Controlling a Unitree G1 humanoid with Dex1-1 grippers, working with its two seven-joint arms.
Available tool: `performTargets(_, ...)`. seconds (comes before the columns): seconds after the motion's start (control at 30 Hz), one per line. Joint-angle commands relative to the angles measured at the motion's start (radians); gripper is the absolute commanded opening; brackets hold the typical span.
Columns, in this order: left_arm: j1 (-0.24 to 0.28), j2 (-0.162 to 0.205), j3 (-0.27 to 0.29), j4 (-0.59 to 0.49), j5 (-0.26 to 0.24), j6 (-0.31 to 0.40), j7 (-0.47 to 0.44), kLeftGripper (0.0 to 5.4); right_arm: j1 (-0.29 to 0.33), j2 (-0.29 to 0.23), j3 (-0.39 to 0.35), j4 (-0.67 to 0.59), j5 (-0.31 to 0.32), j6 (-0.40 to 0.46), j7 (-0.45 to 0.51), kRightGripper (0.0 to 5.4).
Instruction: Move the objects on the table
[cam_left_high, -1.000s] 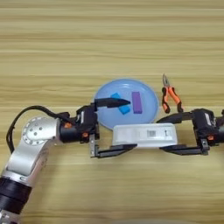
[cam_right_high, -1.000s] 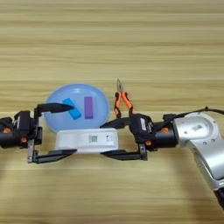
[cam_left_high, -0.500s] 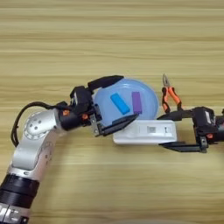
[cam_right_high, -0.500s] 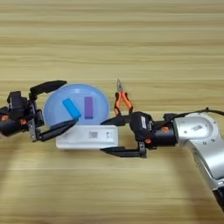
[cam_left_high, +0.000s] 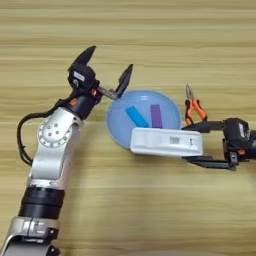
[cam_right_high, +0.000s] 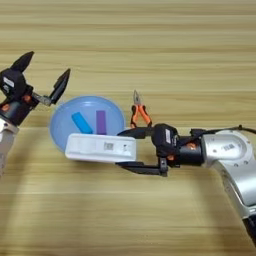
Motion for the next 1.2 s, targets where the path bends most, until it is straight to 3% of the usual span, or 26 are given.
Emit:
performTargets(0.03,-0.029,-0.02,0.04,0.106,0.068,0.04,0.147,5.4,-0.001,0.005,-0.015,0.007,0.011,-0.02,0.0,2.91)
performTargets(0.23,-0.034,-0.032,0.054,0.202,0.125,0.012,0.268,5.4,0.001,0.007,-0.016,0.012,0.013,-0.028,-0.006,2.91)
performTargets(0.43,-0.034,-0.042,0.068,0.257,0.141,-0.002,0.339,5.4,0.008,0.015,-0.029,0.015,0.02,-0.033,-0.016,2.91)
performTargets(0.97,-0.029,-0.045,0.071,0.295,0.118,-0.093,0.335,5.4,0.034,0.054,-0.072,0.053,0.031,-0.067,-0.045,2.91)
performTargets(1.2,-0.029,-0.045,0.069,0.305,0.111,-0.102,0.326,5.4,0.035,0.072,-0.111,0.093,0.008,-0.095,-0.113,2.91)
